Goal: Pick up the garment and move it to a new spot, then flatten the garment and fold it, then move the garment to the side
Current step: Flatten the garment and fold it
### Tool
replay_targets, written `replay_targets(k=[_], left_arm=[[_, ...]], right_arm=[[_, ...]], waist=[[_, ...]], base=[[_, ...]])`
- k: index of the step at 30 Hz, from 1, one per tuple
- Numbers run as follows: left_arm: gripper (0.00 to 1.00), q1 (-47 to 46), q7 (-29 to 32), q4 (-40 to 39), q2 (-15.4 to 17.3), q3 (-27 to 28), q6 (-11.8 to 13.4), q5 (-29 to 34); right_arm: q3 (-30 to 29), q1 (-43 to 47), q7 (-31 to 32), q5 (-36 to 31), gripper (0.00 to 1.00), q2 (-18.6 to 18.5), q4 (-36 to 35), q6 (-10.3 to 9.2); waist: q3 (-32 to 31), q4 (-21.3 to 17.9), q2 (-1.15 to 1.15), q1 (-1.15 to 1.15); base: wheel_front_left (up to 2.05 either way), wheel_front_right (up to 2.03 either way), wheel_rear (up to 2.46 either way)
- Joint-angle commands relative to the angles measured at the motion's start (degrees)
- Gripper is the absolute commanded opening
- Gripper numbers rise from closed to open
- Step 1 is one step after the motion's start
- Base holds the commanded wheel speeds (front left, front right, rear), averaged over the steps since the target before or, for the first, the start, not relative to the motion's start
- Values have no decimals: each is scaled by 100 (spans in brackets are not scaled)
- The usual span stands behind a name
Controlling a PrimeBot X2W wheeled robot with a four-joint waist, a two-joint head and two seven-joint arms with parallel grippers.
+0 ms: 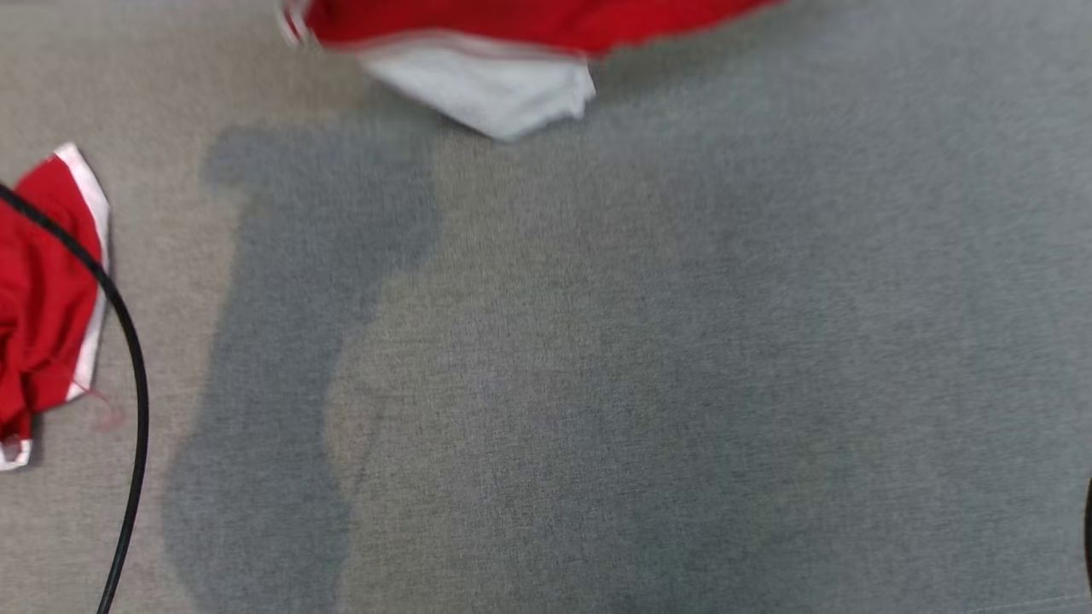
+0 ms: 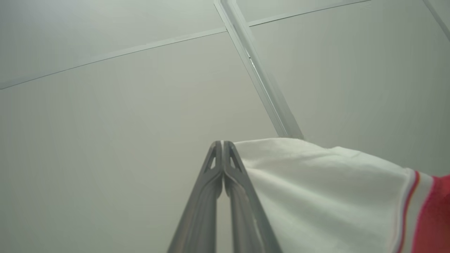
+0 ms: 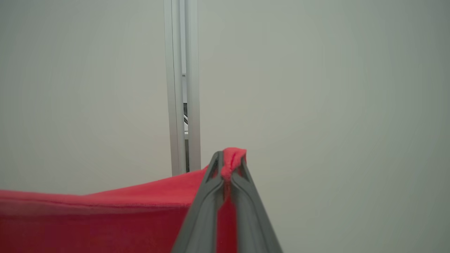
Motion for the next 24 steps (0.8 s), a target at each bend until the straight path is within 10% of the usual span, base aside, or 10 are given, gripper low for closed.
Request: replay_targets(k=[1,10,24], left_arm=[[0,-172,-39,39,-47,68,107,46],[0,-679,-62,-1625,-212,577,573,614],[0,874,-63,-1848,-273,295,-46,882]], right_arm=[[-121,-111,-79,-72,0,20,59,-2],[-1764,-148,-137,-957,0,527,-1053,-1],[-1804,1227,-135,-1266,0,839,-525,-2]], waist=[[608,58,0,0],[1394,135,0,0],[1487,242,0,0]], base=[[0,0,0],[0,0,0],[0,0,0]])
